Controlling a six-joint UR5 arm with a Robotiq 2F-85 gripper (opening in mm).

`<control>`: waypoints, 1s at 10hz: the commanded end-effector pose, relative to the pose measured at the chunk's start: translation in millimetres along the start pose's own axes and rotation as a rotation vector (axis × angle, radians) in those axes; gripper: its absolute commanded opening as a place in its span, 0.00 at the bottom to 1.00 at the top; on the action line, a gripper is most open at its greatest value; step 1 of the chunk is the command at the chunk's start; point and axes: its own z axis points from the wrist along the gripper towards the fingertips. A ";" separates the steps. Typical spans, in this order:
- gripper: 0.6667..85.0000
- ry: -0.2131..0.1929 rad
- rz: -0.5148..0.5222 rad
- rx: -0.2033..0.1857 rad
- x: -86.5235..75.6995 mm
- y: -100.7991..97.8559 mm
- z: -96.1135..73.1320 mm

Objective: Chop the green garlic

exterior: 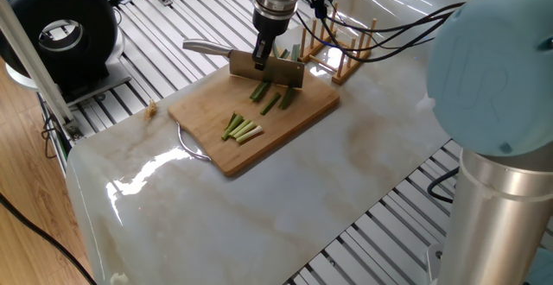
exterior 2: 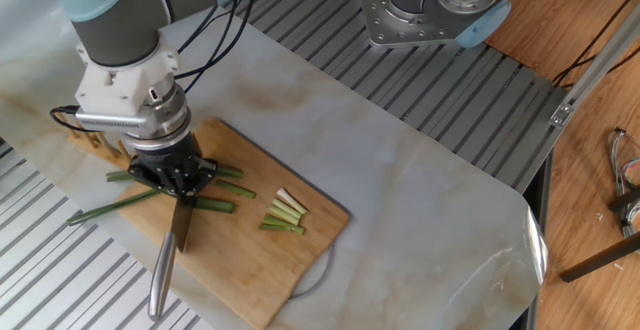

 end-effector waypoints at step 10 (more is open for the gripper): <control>0.01 0.070 0.025 -0.003 30.1 -6.6 -7.7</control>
